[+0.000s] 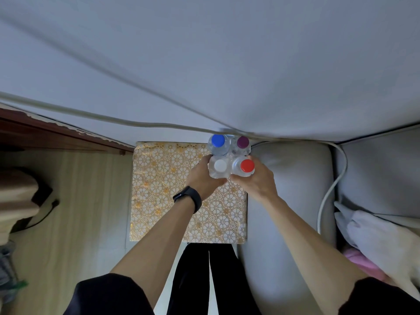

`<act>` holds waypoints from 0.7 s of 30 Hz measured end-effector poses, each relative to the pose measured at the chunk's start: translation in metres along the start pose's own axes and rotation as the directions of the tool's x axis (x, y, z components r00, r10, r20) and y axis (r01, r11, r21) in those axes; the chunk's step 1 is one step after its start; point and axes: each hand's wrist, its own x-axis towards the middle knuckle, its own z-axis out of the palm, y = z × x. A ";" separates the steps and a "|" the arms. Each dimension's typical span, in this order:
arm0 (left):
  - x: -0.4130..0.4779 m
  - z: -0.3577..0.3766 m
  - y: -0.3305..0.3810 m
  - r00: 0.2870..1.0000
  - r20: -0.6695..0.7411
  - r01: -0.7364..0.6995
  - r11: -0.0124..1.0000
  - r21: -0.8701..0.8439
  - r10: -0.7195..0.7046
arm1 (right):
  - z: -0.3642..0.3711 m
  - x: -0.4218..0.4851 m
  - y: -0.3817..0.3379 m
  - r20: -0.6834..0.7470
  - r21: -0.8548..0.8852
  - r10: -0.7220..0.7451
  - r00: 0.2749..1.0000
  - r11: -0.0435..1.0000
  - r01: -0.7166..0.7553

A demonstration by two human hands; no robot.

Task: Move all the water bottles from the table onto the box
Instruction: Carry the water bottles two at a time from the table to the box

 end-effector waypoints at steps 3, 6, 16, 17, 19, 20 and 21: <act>0.002 0.000 -0.002 1.000 -0.006 0.005 1.000 0.000 -0.005 | 0.003 -0.001 0.000 0.029 -0.010 -0.027 0.999 1.000 0.028; 0.003 0.003 -0.004 1.000 0.007 0.010 1.000 -0.003 -0.010 | 0.001 0.001 0.001 0.043 -0.004 -0.038 0.998 0.999 0.038; 0.000 -0.012 -0.008 0.998 0.059 0.015 1.000 0.007 -0.015 | -0.012 -0.010 0.003 0.069 0.010 0.002 0.998 1.000 -0.003; -0.004 -0.015 -0.008 0.998 0.062 0.019 0.999 0.037 -0.021 | -0.013 -0.012 0.003 0.070 0.005 0.016 0.997 1.000 -0.017; -0.014 -0.022 -0.009 0.996 0.081 0.031 0.996 0.081 -0.038 | -0.017 -0.024 -0.001 0.069 -0.017 0.053 0.996 0.999 -0.052; -0.022 -0.029 -0.009 0.995 0.093 0.031 0.994 0.101 -0.040 | -0.020 -0.033 -0.005 0.067 -0.038 0.068 0.995 0.997 -0.065; -0.030 -0.036 -0.009 0.994 0.104 0.027 0.992 0.127 -0.040 | -0.023 -0.044 -0.011 0.065 -0.054 0.079 0.995 0.996 -0.076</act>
